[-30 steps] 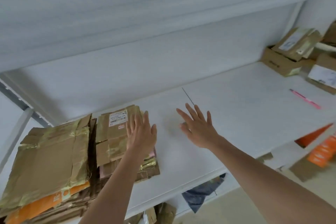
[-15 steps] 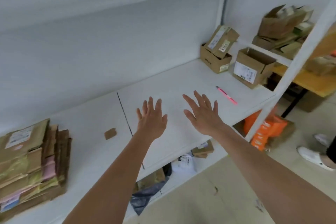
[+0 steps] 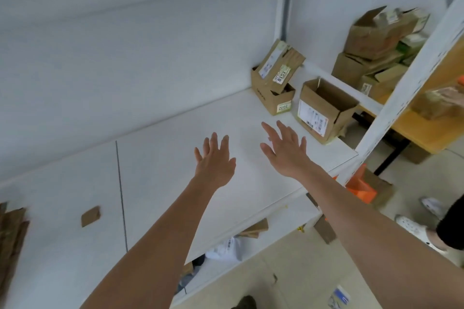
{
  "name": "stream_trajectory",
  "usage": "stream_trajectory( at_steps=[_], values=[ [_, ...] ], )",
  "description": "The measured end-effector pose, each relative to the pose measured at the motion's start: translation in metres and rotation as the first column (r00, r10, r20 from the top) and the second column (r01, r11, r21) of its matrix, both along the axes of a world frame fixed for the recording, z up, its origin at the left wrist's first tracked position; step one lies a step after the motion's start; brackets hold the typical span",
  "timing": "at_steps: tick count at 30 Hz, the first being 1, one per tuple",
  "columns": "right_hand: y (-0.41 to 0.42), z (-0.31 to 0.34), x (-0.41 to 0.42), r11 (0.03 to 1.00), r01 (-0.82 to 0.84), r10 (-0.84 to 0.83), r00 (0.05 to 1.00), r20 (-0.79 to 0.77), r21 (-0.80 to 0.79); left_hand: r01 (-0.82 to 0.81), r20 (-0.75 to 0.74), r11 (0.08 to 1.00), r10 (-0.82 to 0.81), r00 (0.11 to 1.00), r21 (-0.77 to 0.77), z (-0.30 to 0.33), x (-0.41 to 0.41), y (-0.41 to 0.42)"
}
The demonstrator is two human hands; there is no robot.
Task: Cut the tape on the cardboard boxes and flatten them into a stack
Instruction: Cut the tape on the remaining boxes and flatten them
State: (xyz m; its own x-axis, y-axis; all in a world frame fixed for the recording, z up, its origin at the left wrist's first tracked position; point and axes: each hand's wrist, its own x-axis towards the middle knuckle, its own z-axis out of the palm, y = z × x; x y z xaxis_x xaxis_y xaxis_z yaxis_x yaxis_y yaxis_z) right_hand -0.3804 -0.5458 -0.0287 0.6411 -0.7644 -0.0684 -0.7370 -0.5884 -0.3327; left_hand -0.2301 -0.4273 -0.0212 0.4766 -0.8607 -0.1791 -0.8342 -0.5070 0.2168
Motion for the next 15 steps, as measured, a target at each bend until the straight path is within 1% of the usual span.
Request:
stream_trajectory(
  at_steps=[3, 8, 11, 13, 15],
  values=[
    [-0.04, 0.01, 0.003, 0.998, 0.059, -0.059, 0.998, 0.019, -0.015, -0.001, 0.028, 1.0, 0.002, 1.0, -0.017, 0.007, 0.007, -0.034],
    [-0.102, 0.033, 0.006, 0.995, 0.089, -0.082, 0.986, 0.143, -0.046, -0.02, 0.023, 0.999, 0.021, 1.0, -0.041, 0.015, 0.007, -0.078],
    [-0.149, 0.043, 0.016, 0.985, 0.125, -0.099, 0.976, 0.196, -0.123, -0.05, 0.017, 0.997, 0.051, 0.999, -0.052, 0.014, 0.002, -0.105],
    [-0.182, 0.046, 0.028, 0.985, 0.113, -0.08, 0.969, 0.235, -0.128, -0.094, 0.012, 0.992, 0.095, 0.995, -0.079, 0.013, -0.001, -0.123],
    [-0.209, 0.047, 0.037, 0.99, 0.062, -0.027, 0.963, 0.269, -0.123, -0.15, -0.018, 0.984, 0.149, 0.989, -0.099, 0.009, -0.008, -0.138]
  ],
)
